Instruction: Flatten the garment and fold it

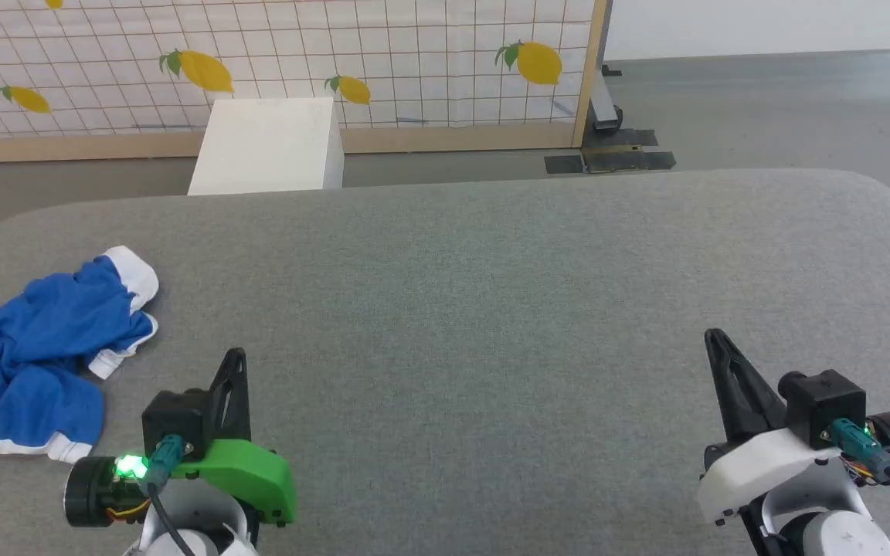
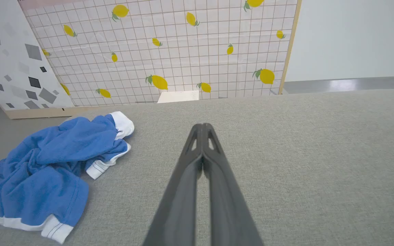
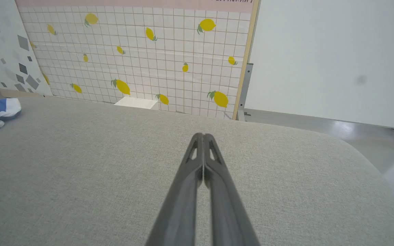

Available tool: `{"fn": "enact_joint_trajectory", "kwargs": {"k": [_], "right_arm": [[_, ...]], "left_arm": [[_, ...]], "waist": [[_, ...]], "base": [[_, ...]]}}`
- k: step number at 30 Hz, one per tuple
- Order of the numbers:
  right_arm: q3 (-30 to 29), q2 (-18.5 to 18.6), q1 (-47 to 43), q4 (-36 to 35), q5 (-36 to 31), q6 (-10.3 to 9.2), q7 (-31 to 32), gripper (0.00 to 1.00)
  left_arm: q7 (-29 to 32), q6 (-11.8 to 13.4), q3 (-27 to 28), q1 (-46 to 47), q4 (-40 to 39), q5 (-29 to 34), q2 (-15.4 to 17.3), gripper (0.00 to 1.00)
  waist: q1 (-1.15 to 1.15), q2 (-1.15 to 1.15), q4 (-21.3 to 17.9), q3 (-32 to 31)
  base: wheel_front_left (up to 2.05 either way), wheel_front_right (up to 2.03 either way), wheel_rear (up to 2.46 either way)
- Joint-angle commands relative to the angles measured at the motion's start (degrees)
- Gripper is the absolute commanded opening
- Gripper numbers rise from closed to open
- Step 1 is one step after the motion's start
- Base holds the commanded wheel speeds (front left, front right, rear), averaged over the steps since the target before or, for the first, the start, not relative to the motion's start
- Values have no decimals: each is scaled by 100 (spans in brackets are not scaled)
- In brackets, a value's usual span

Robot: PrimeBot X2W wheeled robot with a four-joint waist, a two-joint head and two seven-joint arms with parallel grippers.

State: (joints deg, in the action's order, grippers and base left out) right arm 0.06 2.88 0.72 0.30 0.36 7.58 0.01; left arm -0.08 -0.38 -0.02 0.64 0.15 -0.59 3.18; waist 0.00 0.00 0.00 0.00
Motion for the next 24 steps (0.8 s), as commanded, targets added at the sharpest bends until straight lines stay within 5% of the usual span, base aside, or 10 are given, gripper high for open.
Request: {"fn": "enact_joint_trajectory", "kwargs": {"k": [1,24], "right_arm": [[-6,-1,-72,-30,-36,-9,-1,0],[-6,-1,-72,-30,-36,-9,-1,0]], "left_arm": [[8,38,2,-64,-15,59,-30,0],[8,38,2,-64,-15,59,-30,0]], "waist": [[0,0,0,0],[0,0,0,0]], "base": [[0,0,0],[0,0,0]]}}
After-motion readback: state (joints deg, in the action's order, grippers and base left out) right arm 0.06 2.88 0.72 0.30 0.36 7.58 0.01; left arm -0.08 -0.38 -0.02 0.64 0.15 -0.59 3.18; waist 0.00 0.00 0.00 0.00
